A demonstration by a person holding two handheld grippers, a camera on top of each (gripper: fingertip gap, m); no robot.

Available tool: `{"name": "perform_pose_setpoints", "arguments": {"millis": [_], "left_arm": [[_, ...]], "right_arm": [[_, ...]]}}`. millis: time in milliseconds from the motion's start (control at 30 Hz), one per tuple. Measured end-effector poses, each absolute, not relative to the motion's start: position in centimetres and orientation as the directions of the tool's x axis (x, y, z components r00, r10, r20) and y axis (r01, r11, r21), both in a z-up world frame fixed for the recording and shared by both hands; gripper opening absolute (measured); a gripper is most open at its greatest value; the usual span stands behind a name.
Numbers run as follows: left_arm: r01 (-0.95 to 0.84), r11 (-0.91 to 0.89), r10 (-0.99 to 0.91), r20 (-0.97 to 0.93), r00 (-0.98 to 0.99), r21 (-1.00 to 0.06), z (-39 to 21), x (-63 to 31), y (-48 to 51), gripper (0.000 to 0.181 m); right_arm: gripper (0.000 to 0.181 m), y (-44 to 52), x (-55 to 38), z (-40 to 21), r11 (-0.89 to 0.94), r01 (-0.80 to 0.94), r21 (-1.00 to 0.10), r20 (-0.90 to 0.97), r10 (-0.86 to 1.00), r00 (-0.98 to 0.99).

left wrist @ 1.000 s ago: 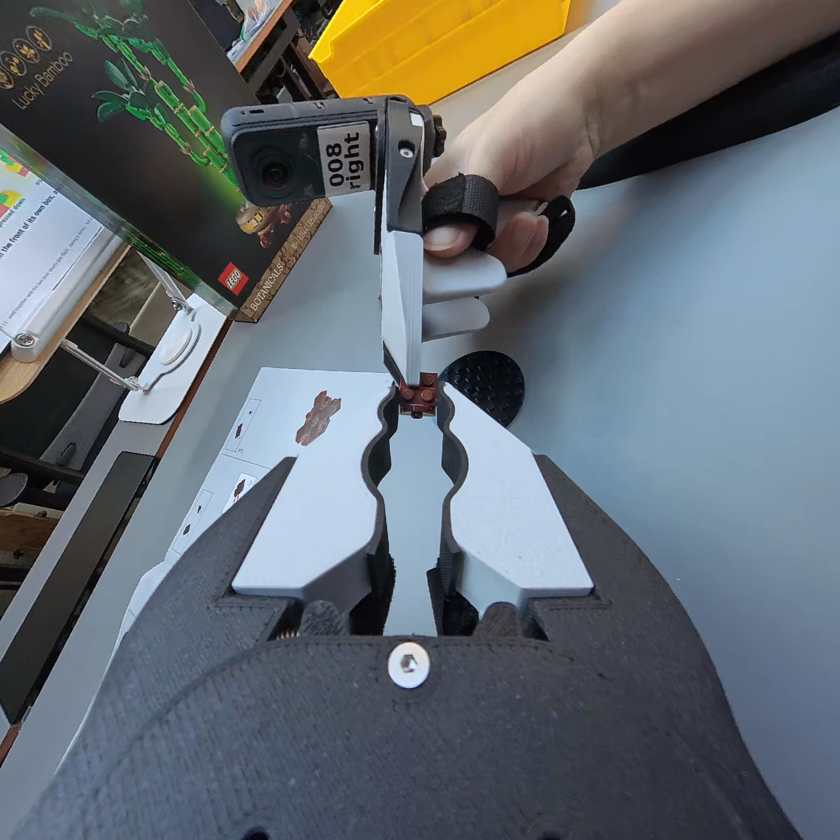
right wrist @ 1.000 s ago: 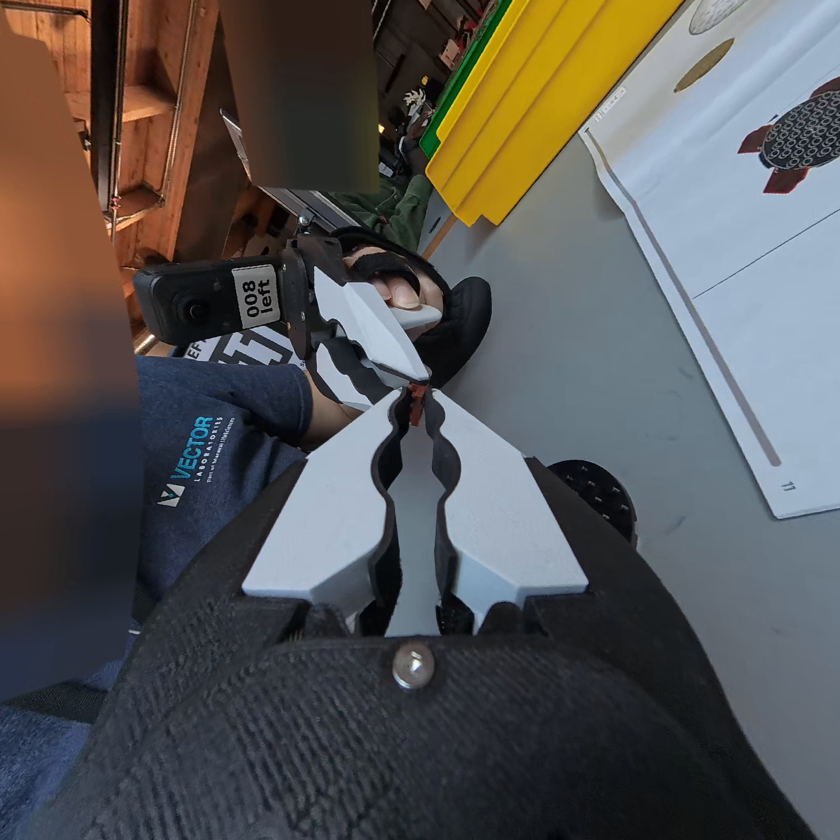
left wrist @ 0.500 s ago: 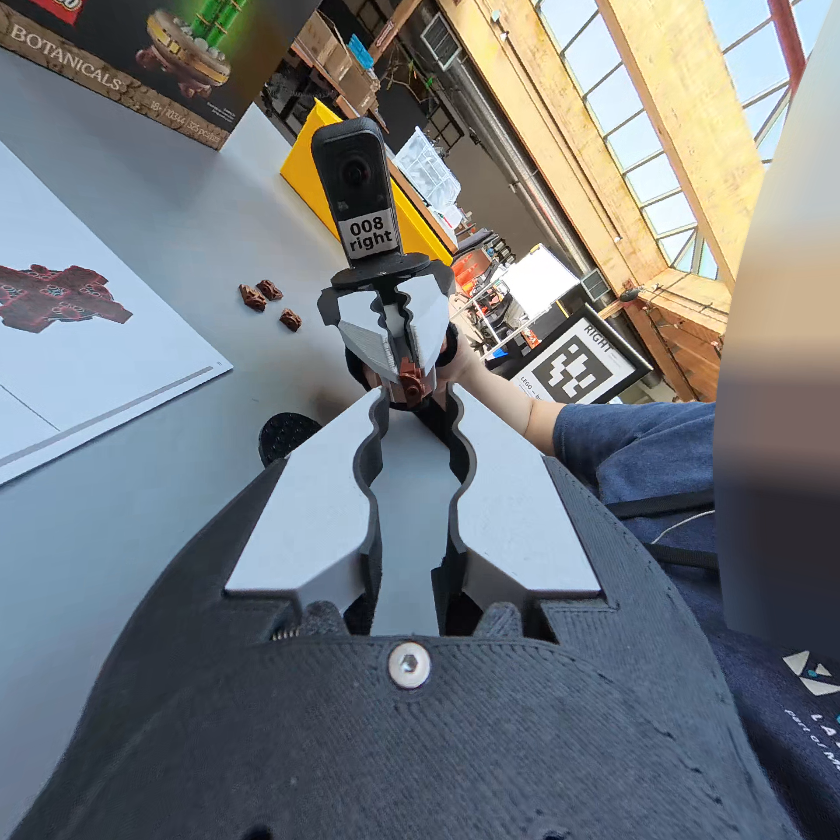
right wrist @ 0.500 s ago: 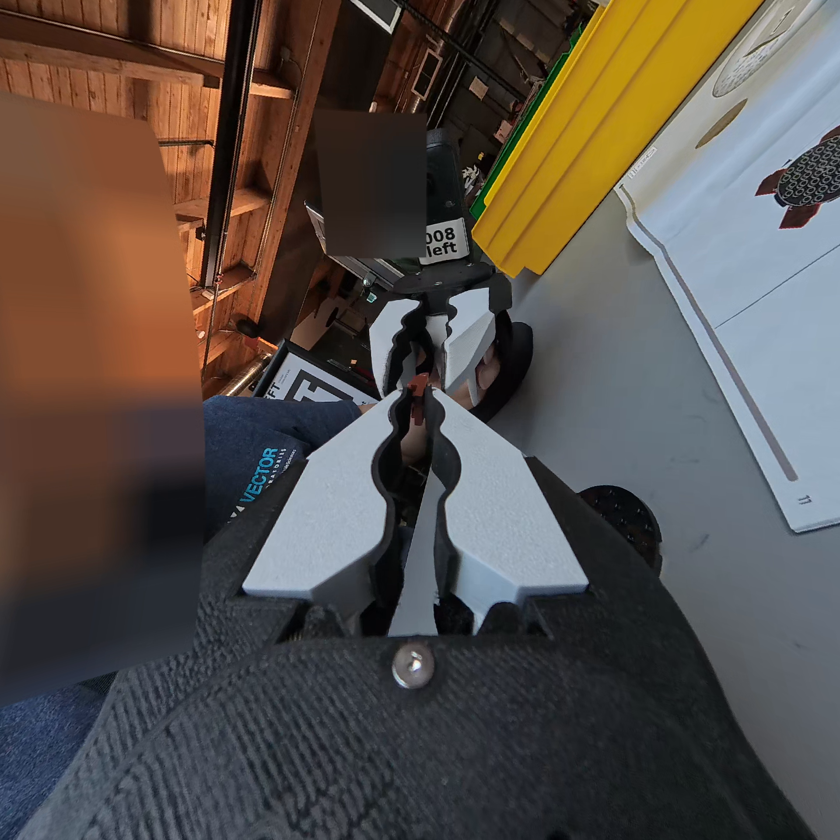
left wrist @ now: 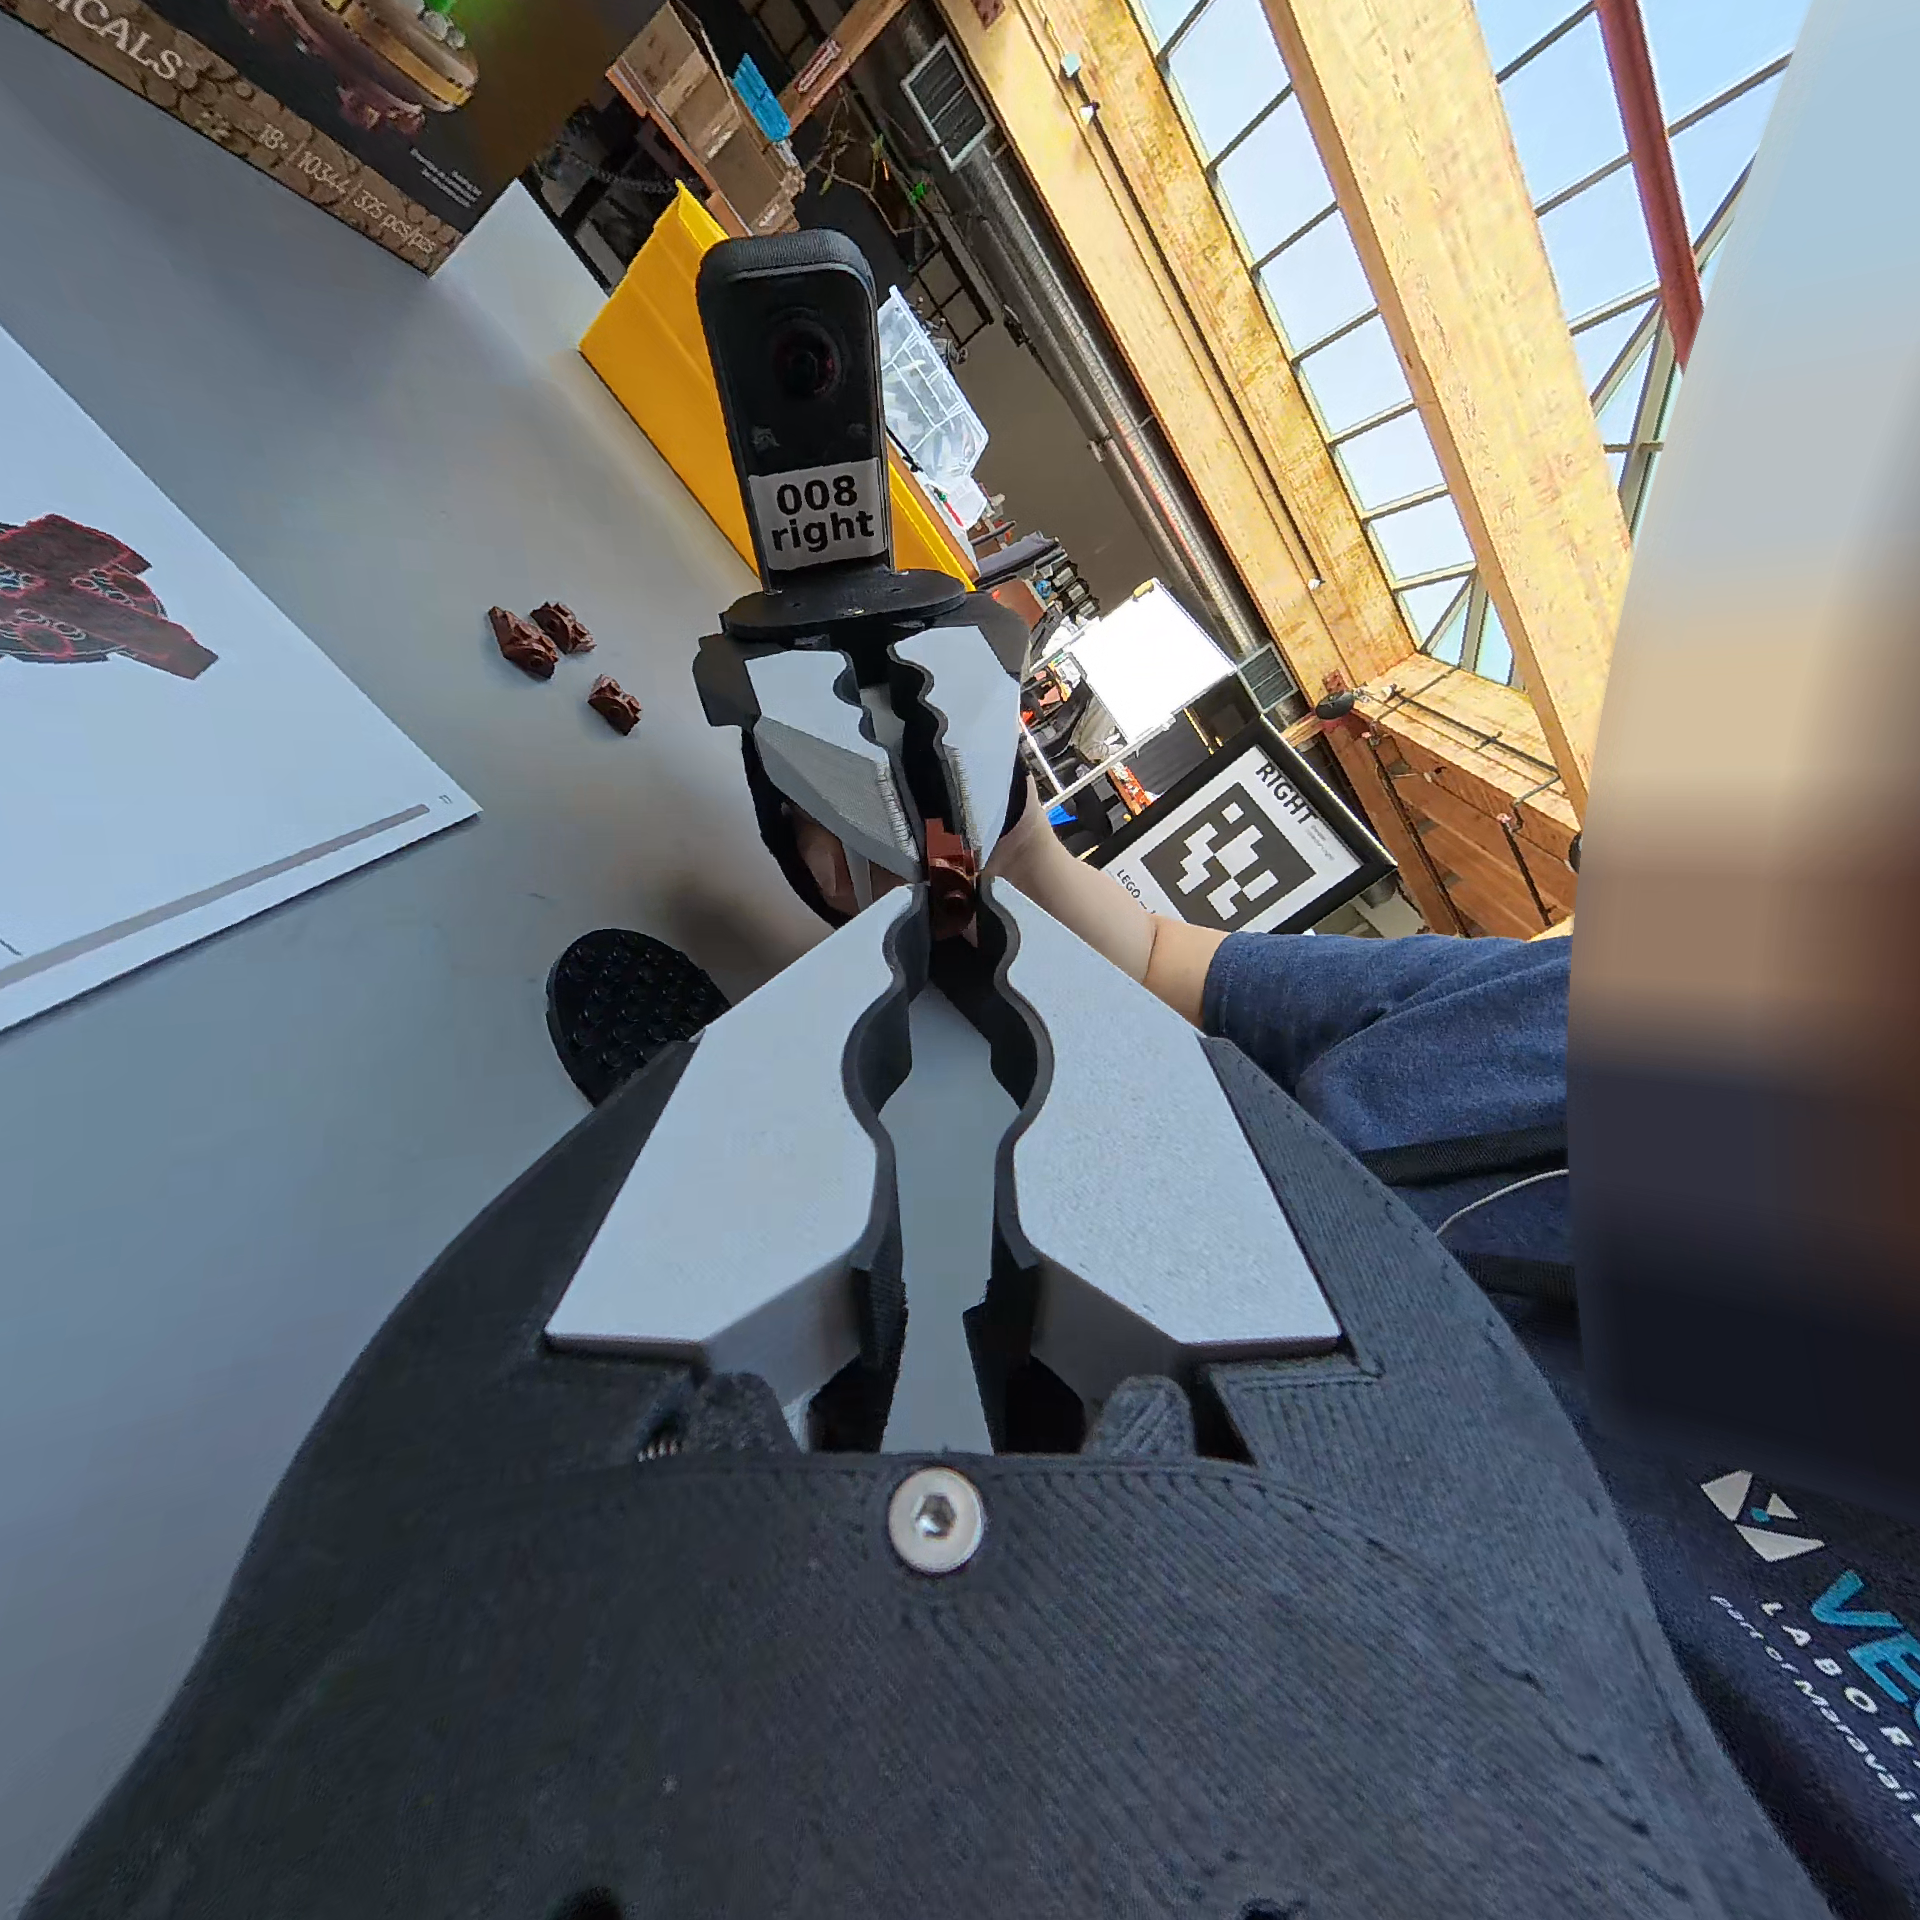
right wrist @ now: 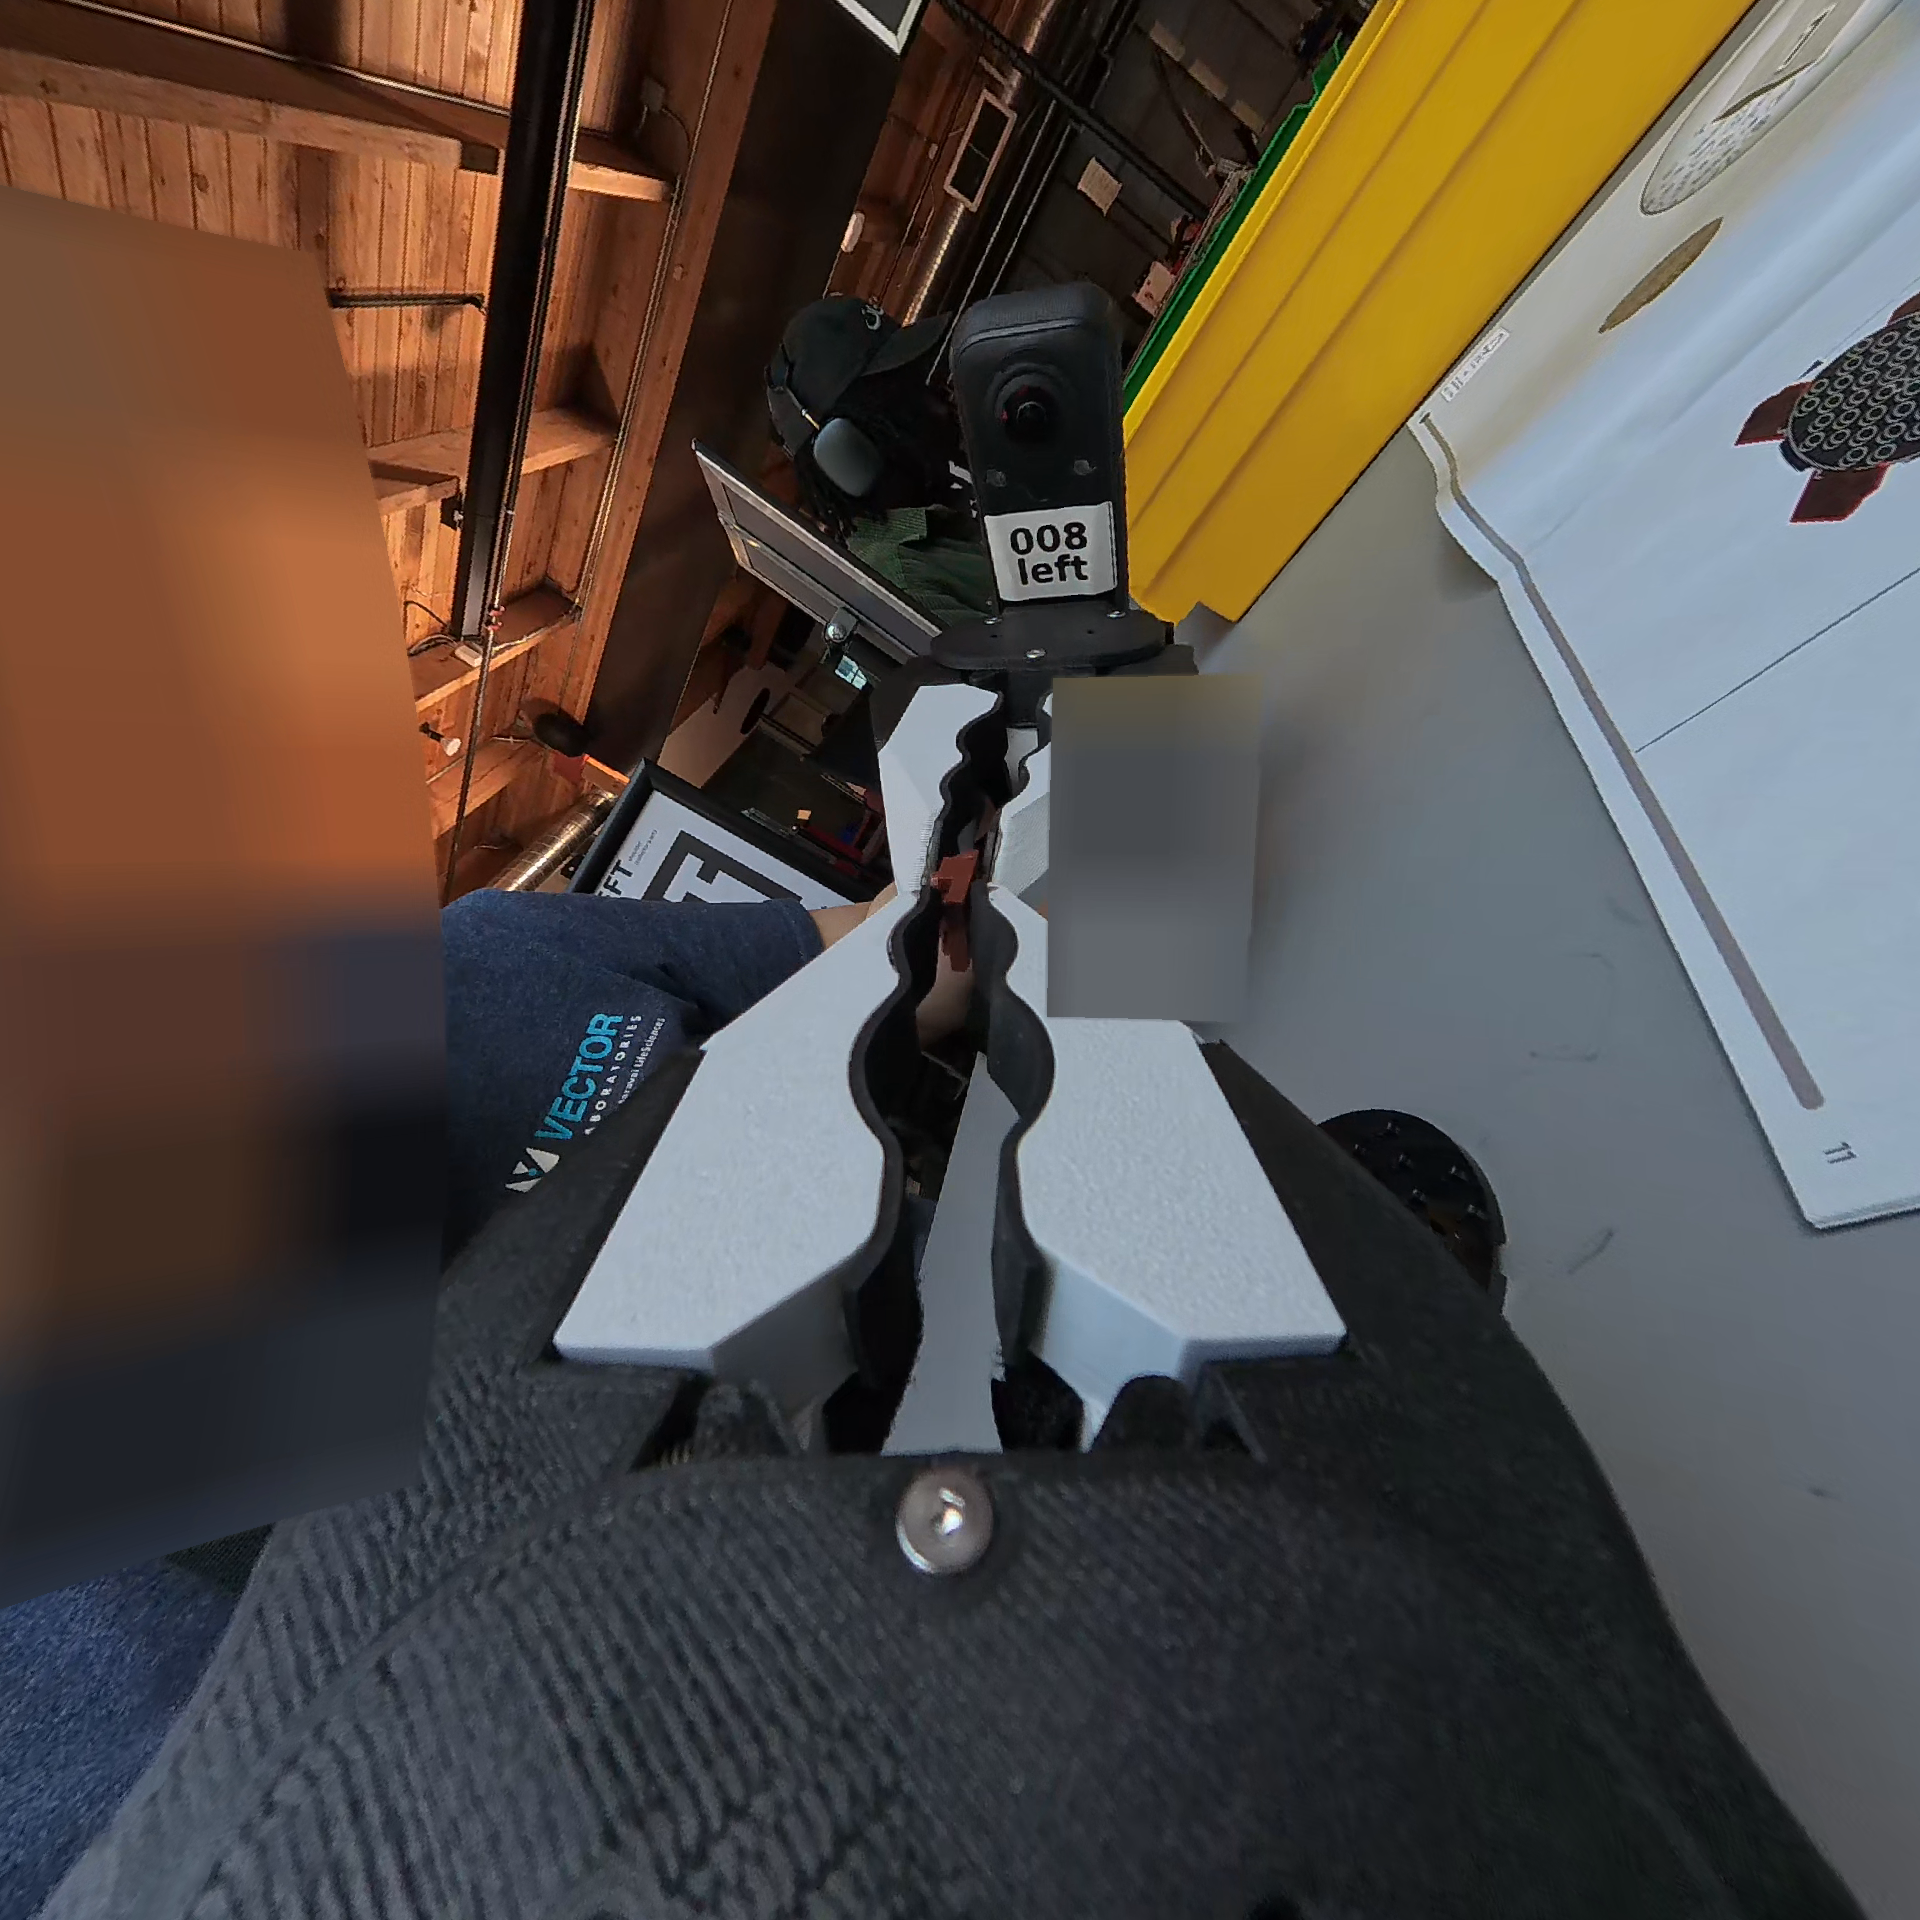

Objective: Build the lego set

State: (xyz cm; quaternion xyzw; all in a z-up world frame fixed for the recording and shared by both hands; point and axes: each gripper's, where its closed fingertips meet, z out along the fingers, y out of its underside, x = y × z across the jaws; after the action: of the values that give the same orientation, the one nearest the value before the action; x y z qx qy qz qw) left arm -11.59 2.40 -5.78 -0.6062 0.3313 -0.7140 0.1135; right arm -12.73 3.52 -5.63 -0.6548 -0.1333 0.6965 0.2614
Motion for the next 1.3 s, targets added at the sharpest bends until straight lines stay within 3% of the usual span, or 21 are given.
{"name": "perform_pose_setpoints", "arguments": {"millis": [333,400,467,533,600,767,1100,1167,1300], "left_arm": [[-0.238,-0.778,-0.525,0.810,-0.261,-0.581,-5.6,-11.7,2.3,0.006],[-0.229,-0.800,-0.487,0.824,-0.289,-0.554,-5.1,-11.9,2.5,0.006],[-0.213,-0.824,-0.466,0.843,-0.270,-0.524,-5.4,-12.2,3.3,0.006],[-0.189,-0.841,-0.456,0.853,-0.255,-0.507,-5.6,-12.7,4.3,0.006],[-0.163,-0.847,-0.462,0.853,-0.244,-0.506,-5.5,-13.2,5.1,0.006],[-0.136,-0.845,-0.480,0.846,-0.232,-0.517,-5.4,-14.0,6.0,0.006],[-0.191,-0.831,-0.477,0.847,-0.236,-0.522,-5.6,-13.8,5.0,0.006],[-0.196,-0.833,-0.473,0.849,-0.235,-0.518,-5.6,-13.7,4.9,0.006],[-0.186,-0.831,-0.482,0.845,-0.232,-0.525,-5.4,-13.7,5.4,0.006]], "right_arm": [[0.005,3.4,-12.7,-5.4,-0.817,-0.184,-0.546,-0.831,0.556,-0.003],[0.030,3.6,-12.0,-3.7,-0.752,-0.226,-0.619,-0.772,0.635,-0.001],[0.051,3.7,-10.9,-4.1,-0.604,-0.145,-0.783,-0.621,0.769,0.153],[0.091,4.3,-9.7,-7.6,-0.373,0.121,-0.920,-0.293,0.859,0.421],[0.106,3.2,-9.8,-10.6,-0.213,0.406,-0.889,-0.028,0.909,0.416],[0.086,1.8,-10.3,-15.6,-0.189,0.630,-0.754,0.045,0.941,0.336],[0.079,2.1,-9.8,-15.6,-0.200,0.621,-0.758,0.009,0.949,0.316],[0.064,2.1,-9.9,-15.5,-0.178,0.625,-0.760,0.012,0.958,0.287],[0.063,2.2,-10.0,-15.3,-0.134,0.648,-0.750,0.046,0.966,0.253]]}}
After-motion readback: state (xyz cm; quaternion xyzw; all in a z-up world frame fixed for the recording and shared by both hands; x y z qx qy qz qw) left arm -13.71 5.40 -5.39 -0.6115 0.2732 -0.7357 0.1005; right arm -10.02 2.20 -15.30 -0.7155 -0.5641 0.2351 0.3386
